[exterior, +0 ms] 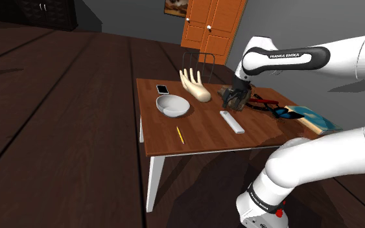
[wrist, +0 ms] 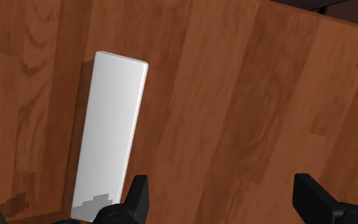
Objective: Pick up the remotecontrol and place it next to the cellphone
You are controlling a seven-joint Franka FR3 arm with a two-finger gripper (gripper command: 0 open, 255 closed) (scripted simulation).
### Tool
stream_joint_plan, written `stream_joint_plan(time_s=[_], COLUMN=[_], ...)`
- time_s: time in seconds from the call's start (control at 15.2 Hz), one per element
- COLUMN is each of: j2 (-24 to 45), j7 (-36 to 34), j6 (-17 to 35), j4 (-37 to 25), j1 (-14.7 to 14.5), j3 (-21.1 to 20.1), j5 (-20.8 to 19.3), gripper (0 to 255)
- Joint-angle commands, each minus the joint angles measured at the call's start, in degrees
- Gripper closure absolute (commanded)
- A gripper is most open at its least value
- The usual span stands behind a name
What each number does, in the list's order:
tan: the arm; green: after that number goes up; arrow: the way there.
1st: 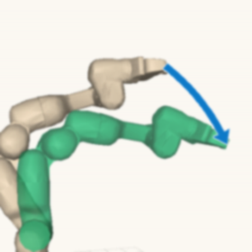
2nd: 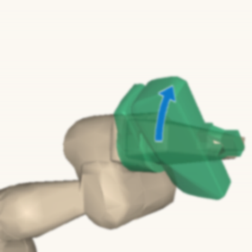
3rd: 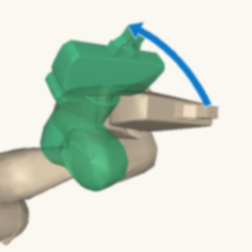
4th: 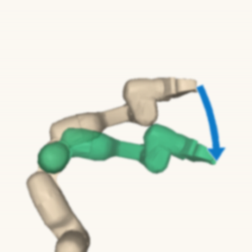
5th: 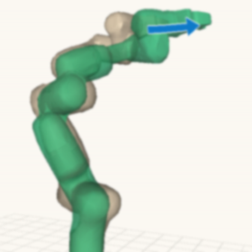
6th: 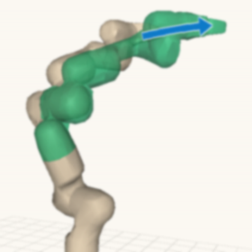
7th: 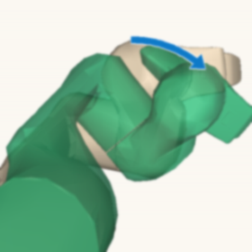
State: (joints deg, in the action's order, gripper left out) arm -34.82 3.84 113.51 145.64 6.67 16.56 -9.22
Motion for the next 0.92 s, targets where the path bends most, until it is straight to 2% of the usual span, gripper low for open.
stream_joint_plan(time_s=[0.0, 0.33, 0.59, 0.86], j2=[2.9, 11.0, 18.5, 20.8], j7=[1.5, 5.1, 8.5, 9.3], j6=[3.0, 10.4, 16.1, 19.3], j4=[0.1, -0.3, -1.8, -0.9], j1=[0.9, 2.4, 3.1, 2.9], j3=[2.1, 7.1, 11.1, 11.9], j5=[-1.0, -2.2, -1.5, -0.9], gripper=[0, 0, 0, 0])
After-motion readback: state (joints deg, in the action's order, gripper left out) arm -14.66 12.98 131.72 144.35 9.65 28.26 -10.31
